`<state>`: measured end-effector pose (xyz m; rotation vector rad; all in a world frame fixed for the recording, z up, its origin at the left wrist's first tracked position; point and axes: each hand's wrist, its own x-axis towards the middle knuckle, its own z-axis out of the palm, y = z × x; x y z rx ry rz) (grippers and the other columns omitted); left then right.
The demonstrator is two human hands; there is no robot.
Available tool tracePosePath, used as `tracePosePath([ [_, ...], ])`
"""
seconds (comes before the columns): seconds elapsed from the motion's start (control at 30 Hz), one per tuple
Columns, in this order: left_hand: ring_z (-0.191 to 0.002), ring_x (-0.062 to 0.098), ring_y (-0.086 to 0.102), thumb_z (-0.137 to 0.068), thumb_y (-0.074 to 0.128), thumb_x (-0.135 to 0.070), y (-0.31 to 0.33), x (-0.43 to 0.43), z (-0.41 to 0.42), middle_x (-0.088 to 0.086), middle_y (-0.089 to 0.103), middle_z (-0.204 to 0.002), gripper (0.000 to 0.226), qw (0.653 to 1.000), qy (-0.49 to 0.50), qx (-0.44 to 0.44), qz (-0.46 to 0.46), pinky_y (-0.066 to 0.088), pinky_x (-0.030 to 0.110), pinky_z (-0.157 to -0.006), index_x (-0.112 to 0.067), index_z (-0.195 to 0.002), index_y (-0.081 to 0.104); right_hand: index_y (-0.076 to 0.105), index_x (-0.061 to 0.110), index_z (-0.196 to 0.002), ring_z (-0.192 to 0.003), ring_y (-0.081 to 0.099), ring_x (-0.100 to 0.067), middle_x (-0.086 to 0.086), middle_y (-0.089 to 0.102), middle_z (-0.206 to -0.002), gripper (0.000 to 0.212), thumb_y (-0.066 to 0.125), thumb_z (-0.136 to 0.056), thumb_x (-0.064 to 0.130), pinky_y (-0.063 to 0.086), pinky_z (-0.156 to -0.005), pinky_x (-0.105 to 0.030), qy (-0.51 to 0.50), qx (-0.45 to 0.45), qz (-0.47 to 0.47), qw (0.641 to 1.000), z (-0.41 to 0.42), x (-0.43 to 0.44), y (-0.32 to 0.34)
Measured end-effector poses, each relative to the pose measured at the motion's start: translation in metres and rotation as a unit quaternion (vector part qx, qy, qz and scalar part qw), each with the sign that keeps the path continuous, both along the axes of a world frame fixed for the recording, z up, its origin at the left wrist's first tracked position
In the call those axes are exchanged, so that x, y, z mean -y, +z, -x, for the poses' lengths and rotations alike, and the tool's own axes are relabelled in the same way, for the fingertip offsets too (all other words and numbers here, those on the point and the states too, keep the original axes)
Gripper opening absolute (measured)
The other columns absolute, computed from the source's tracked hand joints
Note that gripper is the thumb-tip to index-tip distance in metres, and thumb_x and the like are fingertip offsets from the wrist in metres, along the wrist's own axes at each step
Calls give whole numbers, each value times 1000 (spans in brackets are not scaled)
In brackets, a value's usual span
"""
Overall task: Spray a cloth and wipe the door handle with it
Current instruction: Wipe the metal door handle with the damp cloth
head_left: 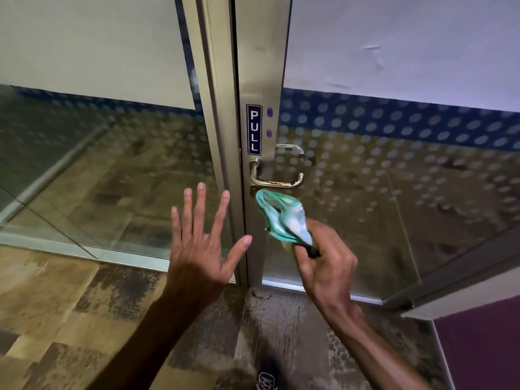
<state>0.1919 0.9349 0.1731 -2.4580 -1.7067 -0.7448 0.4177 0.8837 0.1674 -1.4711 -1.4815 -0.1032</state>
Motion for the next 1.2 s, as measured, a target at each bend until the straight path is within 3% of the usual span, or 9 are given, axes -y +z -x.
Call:
tracePosePath([
  [0.1,-162,37,1,-101,30,-67,6,-23,-10,19,5,-175,81,1000,9,-5,-25,15,67,-126,-20,-166,20,72,22,-101,-69,60,-5,10,70,-79,32,72,-72,8,53,-66,-33,-31,-218,78,972,-2,-16,18],
  [0.17,-162,38,3,-101,34,-65,9,-37,-14,21,7,-174,81,999,9,-8,-46,17,68,-125,-18,-166,21,70,21,-96,-67,62,-4,9,72,-77,29,80,-77,1,54,-62,-29,-5,-334,67,940,-6,-26,33],
  [0.27,-162,38,3,-101,38,-64,15,-58,-19,23,7,-174,82,998,2,-2,-70,14,67,-126,-18,-166,21,67,26,-96,-71,68,0,15,75,-83,37,83,-81,-3,58,-62,-21,11,-396,2,918,-11,-42,60],
  [0.43,-160,45,8,-101,38,-63,25,-97,-20,27,10,-172,81,995,-16,-2,-100,8,67,-127,-15,-165,24,55,21,-95,-73,58,-4,16,61,-83,28,75,-79,10,51,-65,-25,-75,-174,-166,968,-1,-84,98],
  [0.5,-159,46,8,-102,37,-63,28,-112,-19,28,11,-171,81,994,-18,-6,-104,8,67,-127,-14,-165,25,60,6,-103,-86,70,-31,-13,71,-97,24,77,-86,3,60,-74,-43,-85,-22,-268,959,5,-112,99],
  [0.57,-160,43,6,-103,34,-64,28,-125,-17,27,8,-172,80,994,-20,-11,-109,8,66,-127,-15,-165,23,66,-1,-102,-108,72,-40,-24,74,-115,14,74,-91,1,61,-86,-49,-104,100,-316,938,12,-146,94],
  [0.73,-160,43,5,-105,30,-64,20,-149,-7,27,9,-171,79,992,-40,-10,-116,13,68,-126,-12,-164,26,77,6,-86,-128,66,-34,-16,71,-131,11,71,-93,1,59,-89,-44,-122,266,-258,921,34,-202,70],
  [0.97,-160,45,1,-105,31,-65,8,-179,15,28,5,-172,81,993,-58,-7,-105,11,69,-126,-15,-166,16,68,2,-131,-135,60,-31,-16,64,-142,41,36,-105,1,56,-103,-49,-132,344,-140,919,38,-222,42],
  [1.2,-160,47,5,-105,35,-63,3,-188,16,30,8,-171,80,991,-77,5,-105,10,68,-126,-13,-166,20,69,1,-132,-135,59,-32,-16,65,-141,56,23,-101,-3,56,-103,-52,-118,379,-69,915,36,-211,38],
])
